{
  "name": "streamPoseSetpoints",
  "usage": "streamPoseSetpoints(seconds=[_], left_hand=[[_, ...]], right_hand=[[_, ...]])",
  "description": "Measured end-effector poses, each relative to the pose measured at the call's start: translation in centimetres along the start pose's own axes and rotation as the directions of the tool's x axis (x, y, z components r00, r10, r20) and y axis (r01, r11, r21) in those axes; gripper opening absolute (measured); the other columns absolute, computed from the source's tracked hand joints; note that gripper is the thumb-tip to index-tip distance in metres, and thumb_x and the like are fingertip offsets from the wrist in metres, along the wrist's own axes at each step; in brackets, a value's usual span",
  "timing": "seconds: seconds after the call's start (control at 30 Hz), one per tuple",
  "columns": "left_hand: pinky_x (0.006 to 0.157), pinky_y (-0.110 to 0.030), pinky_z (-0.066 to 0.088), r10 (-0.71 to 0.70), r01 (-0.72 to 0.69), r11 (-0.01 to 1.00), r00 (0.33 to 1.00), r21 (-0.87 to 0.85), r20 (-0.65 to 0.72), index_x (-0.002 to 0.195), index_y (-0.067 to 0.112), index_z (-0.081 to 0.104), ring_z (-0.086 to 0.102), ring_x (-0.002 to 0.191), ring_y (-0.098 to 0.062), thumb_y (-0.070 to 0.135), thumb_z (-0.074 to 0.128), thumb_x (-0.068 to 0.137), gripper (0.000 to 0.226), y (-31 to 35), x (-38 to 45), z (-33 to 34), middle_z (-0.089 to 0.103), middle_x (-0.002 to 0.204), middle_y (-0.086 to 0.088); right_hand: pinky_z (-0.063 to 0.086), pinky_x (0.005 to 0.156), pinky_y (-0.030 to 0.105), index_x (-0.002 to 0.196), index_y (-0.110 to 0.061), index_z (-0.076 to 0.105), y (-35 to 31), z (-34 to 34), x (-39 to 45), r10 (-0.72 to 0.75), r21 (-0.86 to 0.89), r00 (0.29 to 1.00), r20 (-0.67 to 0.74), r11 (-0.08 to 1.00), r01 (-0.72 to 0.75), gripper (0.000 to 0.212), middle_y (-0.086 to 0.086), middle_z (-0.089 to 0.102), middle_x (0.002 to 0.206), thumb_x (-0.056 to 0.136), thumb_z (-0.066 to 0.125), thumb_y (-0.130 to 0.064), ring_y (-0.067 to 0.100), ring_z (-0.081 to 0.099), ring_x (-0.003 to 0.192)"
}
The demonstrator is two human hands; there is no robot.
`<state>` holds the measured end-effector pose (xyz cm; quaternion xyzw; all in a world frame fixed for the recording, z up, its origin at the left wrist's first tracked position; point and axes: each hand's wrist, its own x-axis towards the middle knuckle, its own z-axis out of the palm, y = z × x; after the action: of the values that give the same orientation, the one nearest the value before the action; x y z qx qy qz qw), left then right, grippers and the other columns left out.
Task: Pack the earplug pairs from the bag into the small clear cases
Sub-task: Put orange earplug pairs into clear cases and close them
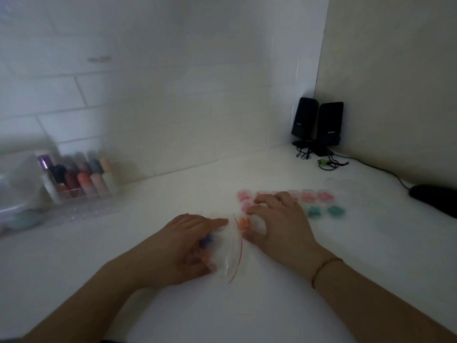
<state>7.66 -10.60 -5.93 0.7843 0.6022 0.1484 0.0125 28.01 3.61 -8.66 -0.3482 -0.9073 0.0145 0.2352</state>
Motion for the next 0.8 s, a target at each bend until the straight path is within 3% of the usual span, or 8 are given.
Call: streamPoseSetpoints(seconds=[0.13, 0.2, 0.27, 0.37, 0.5, 0.57, 0.63, 0.8], left_hand=[[0.112, -0.014, -0.001, -0.136, 0.136, 0.991, 0.959, 0.017, 0.247, 0.132, 0.064, -0.018, -0.002, 0.132, 0.016, 0.094, 0.051, 0.050, 0.111, 0.7, 1.1, -0.4, 0.006, 0.143, 0.036], [0.115, -0.022, -0.005, -0.113, 0.121, 0.992, 0.967, -0.020, 0.228, 0.133, 0.063, -0.021, -0.012, 0.138, 0.011, 0.098, 0.036, 0.054, 0.103, 2.4, 3.0, -0.7, -0.009, 0.146, 0.039], [0.115, -0.026, 0.002, -0.063, 0.069, 0.996, 0.993, -0.051, 0.097, 0.146, 0.053, -0.007, -0.003, 0.141, 0.006, 0.093, 0.028, 0.067, 0.096, 5.1, 5.8, -0.5, -0.001, 0.154, 0.031], [0.112, -0.027, 0.020, 0.041, -0.042, 0.999, 0.998, -0.008, -0.057, 0.150, 0.034, 0.022, 0.022, 0.136, -0.006, 0.073, 0.042, 0.085, 0.079, 9.9, 11.0, 0.7, 0.029, 0.153, 0.012], [0.106, -0.043, 0.037, 0.085, -0.088, 0.994, 0.995, 0.068, 0.048, 0.141, 0.019, 0.044, 0.040, 0.129, -0.024, 0.053, 0.054, 0.091, 0.061, 14.8, 17.1, 4.4, 0.047, 0.143, -0.002], [0.102, -0.046, 0.039, 0.073, -0.083, 0.987, 0.995, 0.135, 0.075, 0.135, 0.014, 0.048, 0.042, 0.124, -0.029, 0.050, 0.054, 0.092, 0.057, 16.6, 19.1, 6.3, 0.051, 0.135, -0.007], [0.101, -0.046, 0.039, 0.058, -0.068, 0.985, 0.996, 0.160, 0.065, 0.133, 0.013, 0.049, 0.043, 0.121, -0.030, 0.050, 0.052, 0.092, 0.056, 17.8, 20.7, 7.9, 0.053, 0.131, -0.009], [0.092, -0.043, 0.039, 0.063, -0.056, 0.984, 0.997, 0.171, -0.036, 0.125, 0.012, 0.056, 0.049, 0.109, -0.031, 0.047, 0.051, 0.093, 0.047, 19.6, 23.3, 10.0, 0.061, 0.116, -0.009]], right_hand=[[0.039, 0.087, 0.030, 0.116, -0.033, 0.064, 1.5, -2.2, 0.3, 0.063, 0.070, 0.996, -0.067, 0.996, -0.058, 0.052, -0.014, 0.058, 0.117, 0.079, 0.052, -0.068, 0.015, 0.042, 0.106], [0.037, 0.079, 0.026, 0.111, -0.033, 0.065, 3.2, -3.7, 0.4, 0.161, 0.134, 0.979, -0.127, 0.981, -0.144, 0.041, -0.014, 0.059, 0.103, 0.083, 0.055, -0.060, 0.011, 0.042, 0.099], [0.038, 0.074, 0.025, 0.105, -0.035, 0.065, 5.5, -5.3, 0.2, 0.286, 0.212, 0.940, -0.184, 0.946, -0.246, 0.021, -0.017, 0.058, 0.090, 0.086, 0.062, -0.045, 0.009, 0.049, 0.091], [0.046, 0.077, 0.027, 0.098, -0.033, 0.068, 10.1, -8.2, -0.6, 0.477, 0.255, 0.865, -0.155, 0.866, -0.431, 0.014, -0.014, 0.062, 0.085, 0.087, 0.064, -0.025, 0.013, 0.058, 0.080], [0.051, 0.087, 0.033, 0.091, -0.024, 0.068, 16.3, -11.0, -2.7, 0.719, 0.344, 0.690, -0.084, 0.671, -0.657, 0.020, 0.008, 0.069, 0.101, 0.085, 0.061, -0.007, 0.027, 0.062, 0.088], [0.048, 0.080, 0.030, 0.094, -0.013, 0.072, 17.7, -11.5, -3.5, 0.775, 0.434, 0.601, -0.196, 0.618, -0.655, 0.016, 0.014, 0.070, 0.101, 0.087, 0.058, -0.007, 0.032, 0.063, 0.088], [0.042, 0.065, 0.026, 0.088, -0.002, 0.071, 18.0, -11.6, -3.6, 0.782, 0.489, 0.537, -0.315, 0.619, -0.615, 0.016, 0.016, 0.069, 0.087, 0.089, 0.057, -0.010, 0.032, 0.063, 0.082], [0.032, 0.055, 0.018, 0.079, -0.027, 0.062, 17.6, -11.9, -3.4, 0.805, 0.570, 0.444, -0.394, 0.593, -0.568, 0.012, -0.011, 0.053, 0.065, 0.088, 0.060, -0.020, 0.014, 0.053, 0.070]])
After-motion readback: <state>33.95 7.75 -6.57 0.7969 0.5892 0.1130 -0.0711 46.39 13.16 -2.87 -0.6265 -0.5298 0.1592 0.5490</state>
